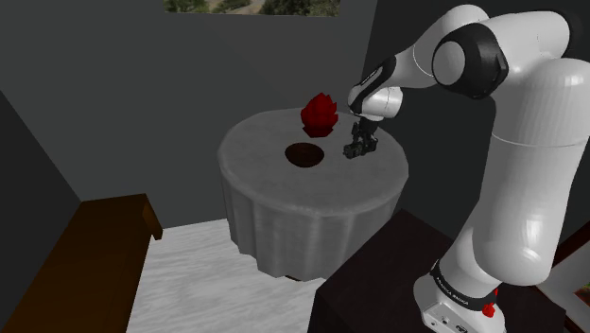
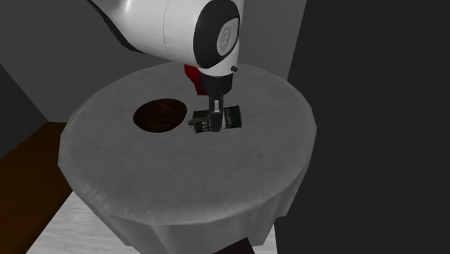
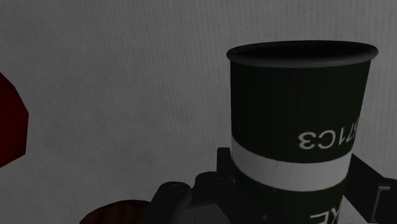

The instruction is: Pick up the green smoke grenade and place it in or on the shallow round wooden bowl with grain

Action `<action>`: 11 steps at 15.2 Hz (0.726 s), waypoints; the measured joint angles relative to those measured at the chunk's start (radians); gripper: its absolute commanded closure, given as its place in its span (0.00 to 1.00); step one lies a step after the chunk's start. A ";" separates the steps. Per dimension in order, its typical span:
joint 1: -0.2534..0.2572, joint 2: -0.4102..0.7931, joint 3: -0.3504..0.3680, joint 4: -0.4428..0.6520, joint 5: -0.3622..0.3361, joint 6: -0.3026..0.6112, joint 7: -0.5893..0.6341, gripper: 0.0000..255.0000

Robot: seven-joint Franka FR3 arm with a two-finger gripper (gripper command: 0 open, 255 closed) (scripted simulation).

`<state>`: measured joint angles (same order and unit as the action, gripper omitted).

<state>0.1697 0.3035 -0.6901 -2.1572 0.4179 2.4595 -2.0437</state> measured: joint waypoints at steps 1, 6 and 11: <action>0.007 -0.012 -0.007 -0.001 -0.014 -0.008 0.011 1.00; 0.029 -0.061 -0.037 0.017 -0.075 -0.060 0.055 1.00; 0.065 -0.043 -0.021 0.077 -0.085 -0.098 0.126 1.00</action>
<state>0.2343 0.2607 -0.7109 -2.0801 0.3327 2.3620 -1.9173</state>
